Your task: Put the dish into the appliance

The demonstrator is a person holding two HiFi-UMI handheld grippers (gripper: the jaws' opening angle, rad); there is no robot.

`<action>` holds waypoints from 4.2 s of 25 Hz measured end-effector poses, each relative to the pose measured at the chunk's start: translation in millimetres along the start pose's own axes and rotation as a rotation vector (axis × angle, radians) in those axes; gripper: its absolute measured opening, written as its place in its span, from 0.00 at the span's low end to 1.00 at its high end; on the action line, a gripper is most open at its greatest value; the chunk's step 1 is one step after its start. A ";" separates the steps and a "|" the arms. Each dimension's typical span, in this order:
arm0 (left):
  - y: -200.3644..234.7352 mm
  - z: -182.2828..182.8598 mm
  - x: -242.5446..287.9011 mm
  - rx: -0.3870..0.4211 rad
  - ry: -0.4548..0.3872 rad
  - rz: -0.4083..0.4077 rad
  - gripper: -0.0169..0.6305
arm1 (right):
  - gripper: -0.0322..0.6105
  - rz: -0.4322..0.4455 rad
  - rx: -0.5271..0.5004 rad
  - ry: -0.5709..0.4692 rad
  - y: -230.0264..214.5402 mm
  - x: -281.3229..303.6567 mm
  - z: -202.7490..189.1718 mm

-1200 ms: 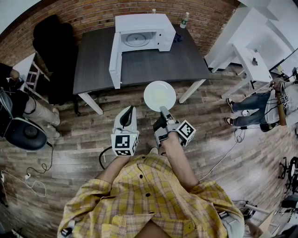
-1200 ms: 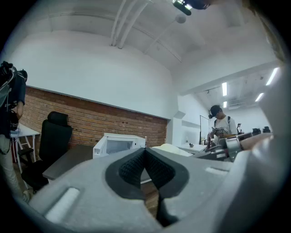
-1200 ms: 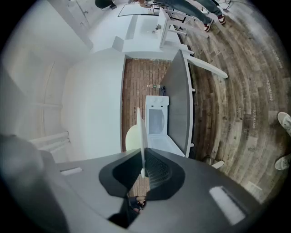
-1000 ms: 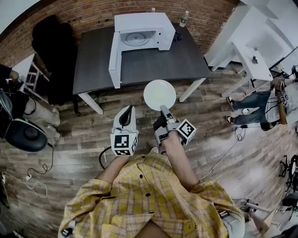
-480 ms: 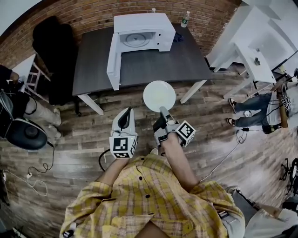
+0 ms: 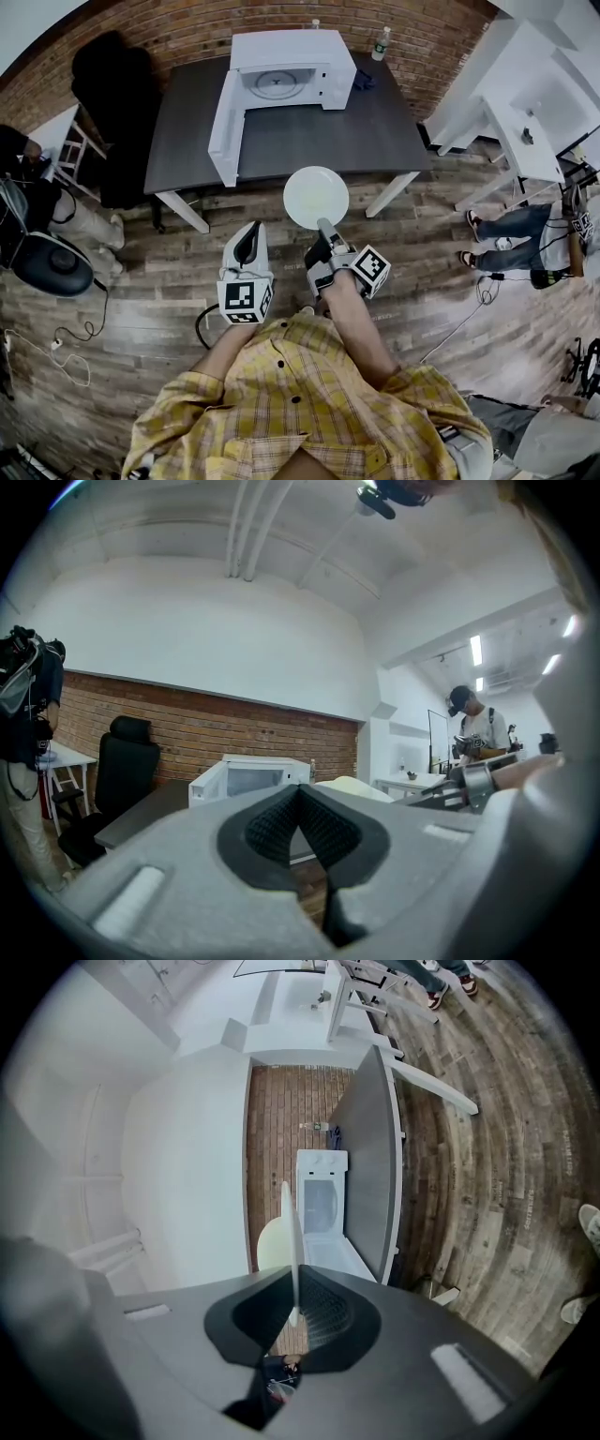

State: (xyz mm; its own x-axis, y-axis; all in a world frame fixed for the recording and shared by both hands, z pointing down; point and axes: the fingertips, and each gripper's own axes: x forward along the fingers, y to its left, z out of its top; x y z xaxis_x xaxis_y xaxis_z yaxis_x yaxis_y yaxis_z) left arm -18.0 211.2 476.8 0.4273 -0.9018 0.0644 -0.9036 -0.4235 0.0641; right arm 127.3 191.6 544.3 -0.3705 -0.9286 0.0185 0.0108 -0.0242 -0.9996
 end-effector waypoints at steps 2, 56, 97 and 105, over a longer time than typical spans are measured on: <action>-2.1 -2.7 3.5 0.000 0.003 0.018 0.02 | 0.08 -0.001 -0.005 0.017 -0.9 4.5 5.1; 164.3 18.2 251.2 -0.177 0.045 -0.291 0.02 | 0.08 -0.083 -0.044 -0.149 -1.3 285.5 22.8; 164.7 -2.5 379.8 -0.152 0.056 -0.093 0.02 | 0.08 -0.080 0.041 0.025 -92.0 426.4 143.8; 169.3 -7.2 393.2 -0.148 0.068 -0.070 0.02 | 0.08 -0.089 0.041 0.025 -114.3 453.3 160.4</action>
State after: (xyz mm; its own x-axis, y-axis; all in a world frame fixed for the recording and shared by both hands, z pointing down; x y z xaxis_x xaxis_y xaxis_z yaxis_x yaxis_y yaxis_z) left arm -2.8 -214.5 520.1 0.4948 -0.8605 0.1211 -0.8593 -0.4637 0.2160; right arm 107.0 -285.9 670.0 -0.3950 -0.9125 0.1065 0.0148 -0.1222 -0.9924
